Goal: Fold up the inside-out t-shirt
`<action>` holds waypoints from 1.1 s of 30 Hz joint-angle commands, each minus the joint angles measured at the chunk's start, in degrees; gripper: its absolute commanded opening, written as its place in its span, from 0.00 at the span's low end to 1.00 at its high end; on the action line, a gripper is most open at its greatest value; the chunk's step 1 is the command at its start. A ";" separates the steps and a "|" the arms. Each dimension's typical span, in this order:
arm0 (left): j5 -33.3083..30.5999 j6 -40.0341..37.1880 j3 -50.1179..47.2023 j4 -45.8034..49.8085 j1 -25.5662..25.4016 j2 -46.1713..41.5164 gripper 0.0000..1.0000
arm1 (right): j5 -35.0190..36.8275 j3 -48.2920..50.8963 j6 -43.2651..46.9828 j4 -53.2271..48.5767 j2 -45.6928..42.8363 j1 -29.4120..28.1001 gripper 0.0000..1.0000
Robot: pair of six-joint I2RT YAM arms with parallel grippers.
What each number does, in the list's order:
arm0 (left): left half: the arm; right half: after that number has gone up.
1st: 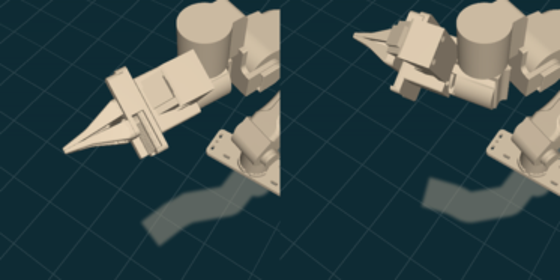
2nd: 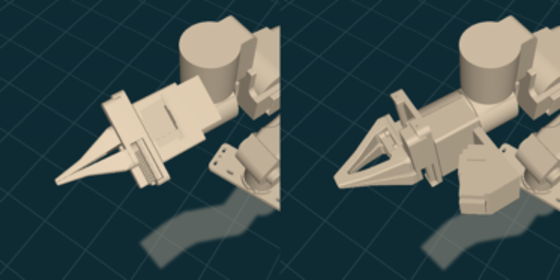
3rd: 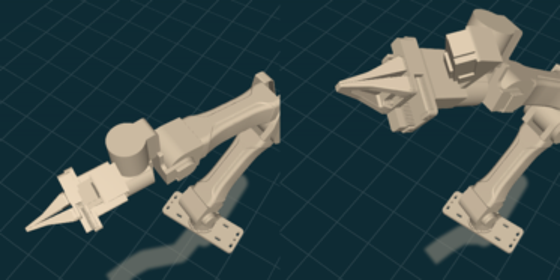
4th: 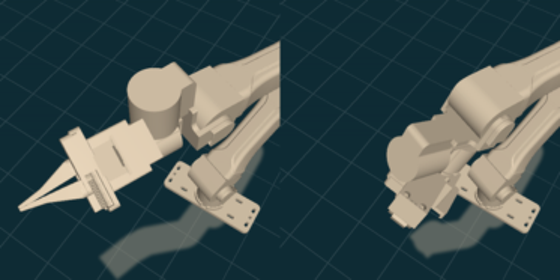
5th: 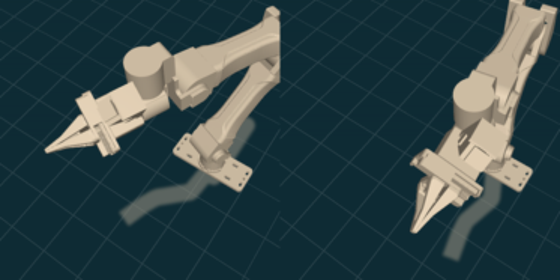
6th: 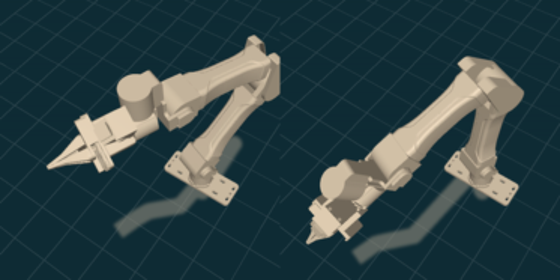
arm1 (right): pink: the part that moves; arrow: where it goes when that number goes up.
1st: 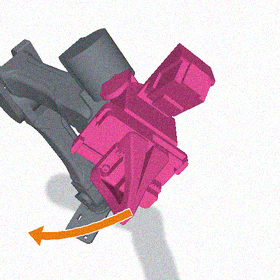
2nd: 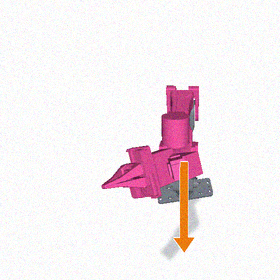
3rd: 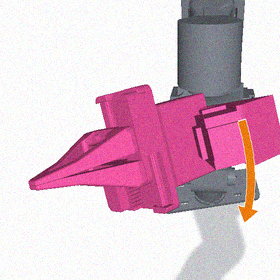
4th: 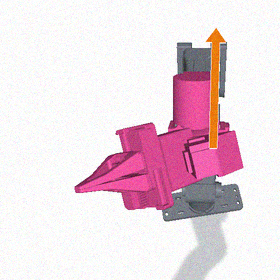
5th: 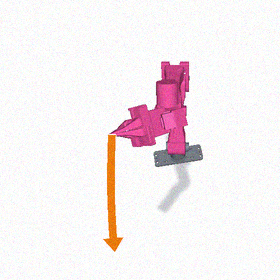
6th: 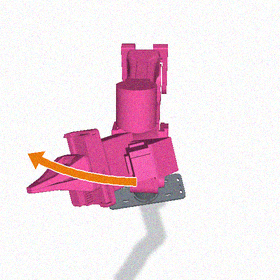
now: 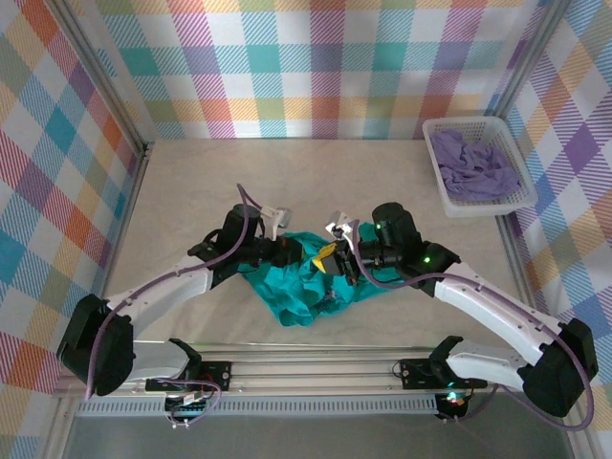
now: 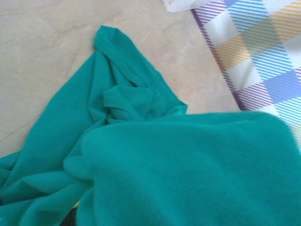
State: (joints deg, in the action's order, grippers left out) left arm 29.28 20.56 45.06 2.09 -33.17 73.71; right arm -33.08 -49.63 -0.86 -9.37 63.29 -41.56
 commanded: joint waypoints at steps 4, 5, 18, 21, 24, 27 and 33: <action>-11.37 -1.39 1.54 5.32 0.66 -2.09 0.38 | -8.18 -1.46 -10.11 7.90 1.59 1.63 0.00; -12.74 -1.48 0.77 5.70 0.67 -3.47 0.45 | -7.70 -1.93 -10.57 7.33 2.08 1.81 0.00; -26.59 -5.46 -4.65 9.98 -7.61 -25.63 0.66 | -5.79 -6.21 -26.13 8.95 7.96 5.07 0.00; -23.82 -6.14 -3.52 7.76 -10.58 -23.36 0.55 | -5.89 -6.88 -28.36 9.78 8.66 5.17 0.00; -22.88 -5.73 -1.62 6.66 -11.58 -18.31 0.45 | -6.92 -6.89 -30.81 11.97 8.65 5.43 0.00; -20.92 -4.76 -1.80 1.51 -11.74 -14.22 0.31 | -7.87 -6.50 -34.48 15.56 8.42 6.26 0.00; -17.70 -2.73 -5.44 -6.10 -13.11 -9.91 0.17 | -9.73 -7.08 -40.72 21.30 7.79 8.43 0.00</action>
State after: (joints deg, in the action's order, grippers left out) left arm 9.32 16.88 41.15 1.98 -44.95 63.31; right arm -40.23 -54.65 -37.17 5.65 71.83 -33.67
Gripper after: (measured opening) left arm 0.171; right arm 0.064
